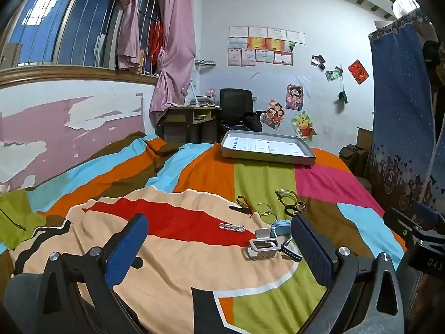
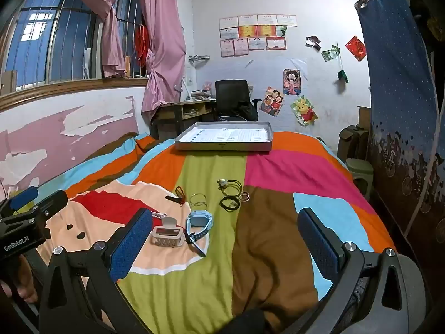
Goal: Organize jewelry
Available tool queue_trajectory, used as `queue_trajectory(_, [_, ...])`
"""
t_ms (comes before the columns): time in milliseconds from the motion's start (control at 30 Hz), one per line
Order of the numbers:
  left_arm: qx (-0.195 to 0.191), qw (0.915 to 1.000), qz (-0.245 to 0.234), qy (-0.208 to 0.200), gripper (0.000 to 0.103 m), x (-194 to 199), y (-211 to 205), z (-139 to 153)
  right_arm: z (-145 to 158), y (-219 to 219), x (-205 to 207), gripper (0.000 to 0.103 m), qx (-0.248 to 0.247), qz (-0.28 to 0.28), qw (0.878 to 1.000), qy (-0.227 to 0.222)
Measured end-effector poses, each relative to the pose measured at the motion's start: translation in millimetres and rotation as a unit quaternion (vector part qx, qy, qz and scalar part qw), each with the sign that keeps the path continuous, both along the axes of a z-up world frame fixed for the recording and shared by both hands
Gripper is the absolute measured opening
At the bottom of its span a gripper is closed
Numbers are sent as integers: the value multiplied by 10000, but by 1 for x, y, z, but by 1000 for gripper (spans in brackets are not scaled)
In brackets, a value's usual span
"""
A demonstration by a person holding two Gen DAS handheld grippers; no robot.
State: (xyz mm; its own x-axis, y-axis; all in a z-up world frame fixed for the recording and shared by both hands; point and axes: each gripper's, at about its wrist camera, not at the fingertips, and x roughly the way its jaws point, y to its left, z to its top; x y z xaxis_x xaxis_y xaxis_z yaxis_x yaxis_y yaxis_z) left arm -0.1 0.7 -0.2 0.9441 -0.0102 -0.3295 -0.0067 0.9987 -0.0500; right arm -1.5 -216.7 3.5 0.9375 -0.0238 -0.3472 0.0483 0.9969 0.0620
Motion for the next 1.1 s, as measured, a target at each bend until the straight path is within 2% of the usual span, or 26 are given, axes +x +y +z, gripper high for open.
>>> queue_trajectory(1100, [94, 9999, -38, -36, 103, 2, -8, 7, 0, 2, -1, 102, -36, 40, 10000, -10])
